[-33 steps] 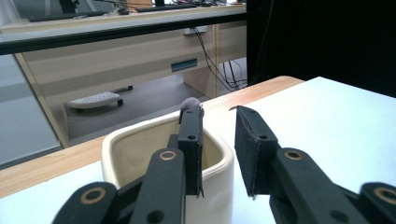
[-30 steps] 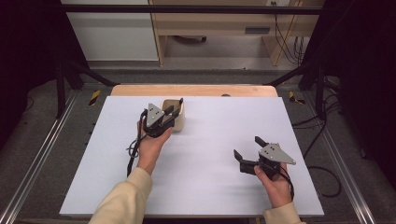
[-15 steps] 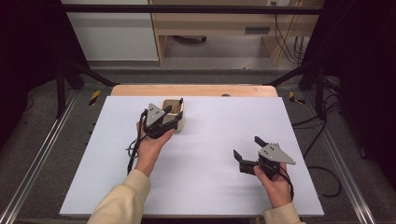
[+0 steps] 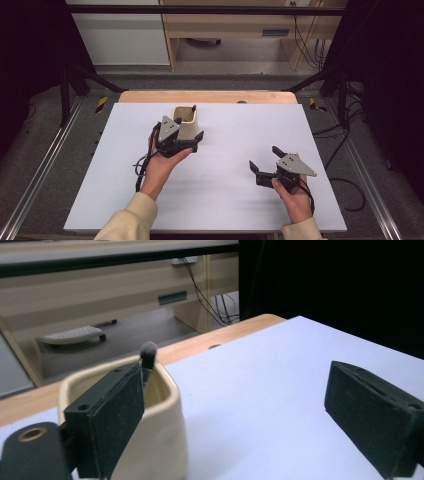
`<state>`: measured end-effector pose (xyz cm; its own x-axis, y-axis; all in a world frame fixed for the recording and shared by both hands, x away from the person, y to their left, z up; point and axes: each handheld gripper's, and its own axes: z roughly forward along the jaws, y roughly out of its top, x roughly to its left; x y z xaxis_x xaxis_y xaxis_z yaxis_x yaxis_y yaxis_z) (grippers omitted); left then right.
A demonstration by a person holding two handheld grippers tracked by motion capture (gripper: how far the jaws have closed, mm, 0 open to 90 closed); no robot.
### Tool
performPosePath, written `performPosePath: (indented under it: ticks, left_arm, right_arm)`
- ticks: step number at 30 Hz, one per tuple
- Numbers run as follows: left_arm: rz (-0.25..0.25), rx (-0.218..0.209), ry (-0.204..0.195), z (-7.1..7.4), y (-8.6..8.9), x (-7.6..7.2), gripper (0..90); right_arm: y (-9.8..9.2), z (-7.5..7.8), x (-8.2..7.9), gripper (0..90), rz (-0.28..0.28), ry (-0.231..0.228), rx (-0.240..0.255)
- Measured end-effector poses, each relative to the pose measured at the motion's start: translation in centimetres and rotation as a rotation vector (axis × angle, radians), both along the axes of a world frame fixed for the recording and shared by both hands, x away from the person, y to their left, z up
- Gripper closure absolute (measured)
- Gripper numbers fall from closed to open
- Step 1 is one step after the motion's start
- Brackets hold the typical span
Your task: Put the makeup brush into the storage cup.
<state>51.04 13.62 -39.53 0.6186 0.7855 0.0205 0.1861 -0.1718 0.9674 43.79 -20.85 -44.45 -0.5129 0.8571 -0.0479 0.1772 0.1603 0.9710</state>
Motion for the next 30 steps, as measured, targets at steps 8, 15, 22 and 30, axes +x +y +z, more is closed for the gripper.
performPosePath:
  ticks: [8,15,22,30]
  left_arm:
    - [-0.045,0.034,0.023,-0.1,0.7,-2.8,5.5]
    - [-0.09,0.043,0.04,-0.5,1.6,-3.6,4.4]
    - [-0.151,0.05,0.032,-0.5,2.3,-4.2,3.3]
    - [-0.19,0.064,0.009,-0.2,3.5,-5.2,2.8]
  right_arm:
    - [0.1,0.2,-0.3,6.8,-0.006,-0.005,0.006]
    - [0.3,0.2,-0.3,6.8,0.001,-0.008,-0.011]
    - [0.1,0.2,-0.2,7.1,0.011,0.009,-0.024]
    - [-0.2,0.5,-0.5,5.6,0.028,0.029,0.002]
